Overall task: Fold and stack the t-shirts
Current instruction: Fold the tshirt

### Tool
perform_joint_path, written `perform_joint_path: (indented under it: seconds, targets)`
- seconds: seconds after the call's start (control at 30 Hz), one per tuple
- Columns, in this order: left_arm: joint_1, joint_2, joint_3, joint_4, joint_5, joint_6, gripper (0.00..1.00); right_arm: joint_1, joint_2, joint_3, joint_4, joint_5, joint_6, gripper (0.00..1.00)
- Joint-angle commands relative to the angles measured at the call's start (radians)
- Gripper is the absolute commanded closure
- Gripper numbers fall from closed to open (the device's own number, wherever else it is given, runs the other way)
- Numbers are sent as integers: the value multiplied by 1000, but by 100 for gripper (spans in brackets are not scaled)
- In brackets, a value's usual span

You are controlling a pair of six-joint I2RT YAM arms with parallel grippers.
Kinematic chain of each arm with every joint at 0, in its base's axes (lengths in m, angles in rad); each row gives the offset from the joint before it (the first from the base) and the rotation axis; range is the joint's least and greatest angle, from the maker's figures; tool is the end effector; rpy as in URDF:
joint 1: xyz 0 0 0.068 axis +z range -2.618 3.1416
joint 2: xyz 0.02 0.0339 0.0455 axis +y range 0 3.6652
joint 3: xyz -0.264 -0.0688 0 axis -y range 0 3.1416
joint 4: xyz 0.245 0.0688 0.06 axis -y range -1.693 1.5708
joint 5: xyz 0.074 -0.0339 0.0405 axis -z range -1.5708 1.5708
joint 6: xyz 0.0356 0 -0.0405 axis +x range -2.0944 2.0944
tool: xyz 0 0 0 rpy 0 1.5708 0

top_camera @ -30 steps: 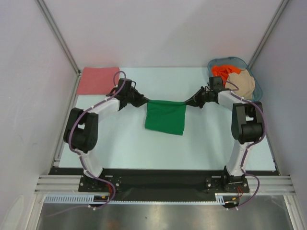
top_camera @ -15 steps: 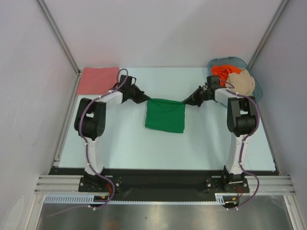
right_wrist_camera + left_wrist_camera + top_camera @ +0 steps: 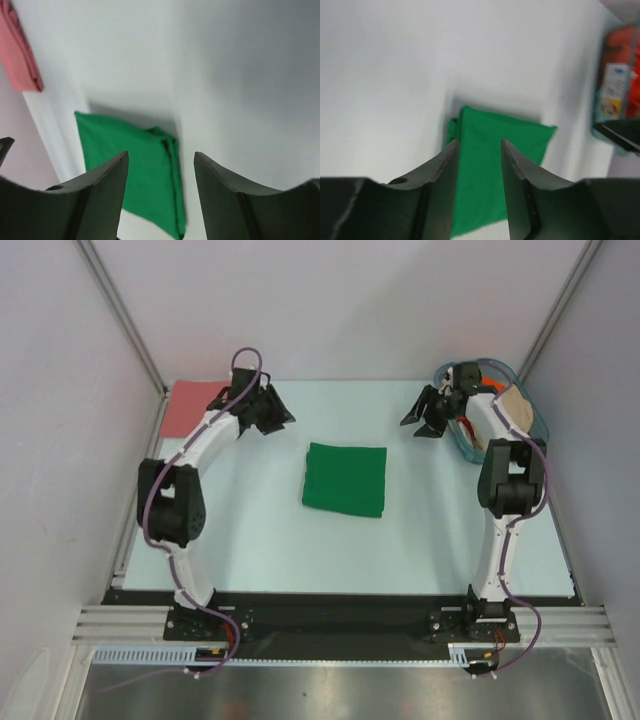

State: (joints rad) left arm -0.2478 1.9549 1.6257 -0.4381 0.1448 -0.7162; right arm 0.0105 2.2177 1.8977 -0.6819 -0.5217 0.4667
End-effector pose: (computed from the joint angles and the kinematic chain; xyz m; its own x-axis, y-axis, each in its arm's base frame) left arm 0.4338 -0.1151 0.2600 -0.7331 -0.4846 -0.4772 -0.1828 0.8162 -0.5481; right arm 0.4868 0.0229 0.2157 -0.8772 0.3809 -0.2922 0.1312 0.7757 0.6173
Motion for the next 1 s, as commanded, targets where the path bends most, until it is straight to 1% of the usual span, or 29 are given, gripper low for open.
perform_joint_path:
  seconds: [0.0,0.07,0.1,0.13,0.17,0.2,0.23,0.27,0.3,0.37,0.4,0.43,0.47,0.5,0.53,0.6,0.7,0.77,0.83,0.9,0.97]
  targets:
    - [-14,-186,-218,153,227,46,57,69,-172,-162,3,-78,-87,39]
    - [-50,-266,-318,247,304,11,60,106,-232,-279,126,-133,-8,46]
    - [-63,-286,-364,330,332,-8,64,121,-252,-376,260,-170,59,50]
    - [-79,-315,-450,384,379,-41,66,137,-282,-420,319,-181,94,60]
    - [-102,-320,-492,433,412,-64,69,169,-282,-449,419,-195,122,65]
    - [-113,-320,-528,573,439,-89,73,180,-279,-495,476,-236,183,69]
    - [-122,-311,-588,635,470,-141,73,192,-257,-514,533,-253,216,74]
    - [-137,-279,-604,679,520,-152,76,204,-236,-529,636,-273,240,75]
    - [-143,-254,-610,694,532,-137,76,209,-218,-555,706,-314,295,76]
    - [-148,-184,-610,700,576,-115,79,204,-153,-568,853,-359,335,79]
    - [-148,-165,-613,696,584,-88,80,198,-132,-568,899,-379,358,80]
    - [-143,-153,-622,691,590,-66,80,192,-87,-572,957,-399,428,82]
    - [-133,-136,-627,684,605,-43,81,187,-72,-575,1069,-411,459,82]
    - [-125,-114,-641,652,602,1,81,172,-47,-569,1103,-431,483,82]
    - [-105,-105,-650,632,602,15,82,164,3,-533,1107,-443,501,82]
    - [-82,-103,-700,595,578,49,82,148,51,-497,1078,-468,495,81]
    - [-38,-103,-757,550,517,76,82,114,103,-460,995,-445,448,80]
    - [-33,-103,-750,474,490,107,82,105,126,-427,914,-433,400,80]
    - [-39,-126,-739,446,471,150,81,94,126,-411,860,-426,377,80]
    - [-38,-155,-731,348,441,190,81,89,106,-388,832,-425,366,79]
    - [-38,-232,-734,296,420,210,80,97,71,-364,718,-405,334,79]
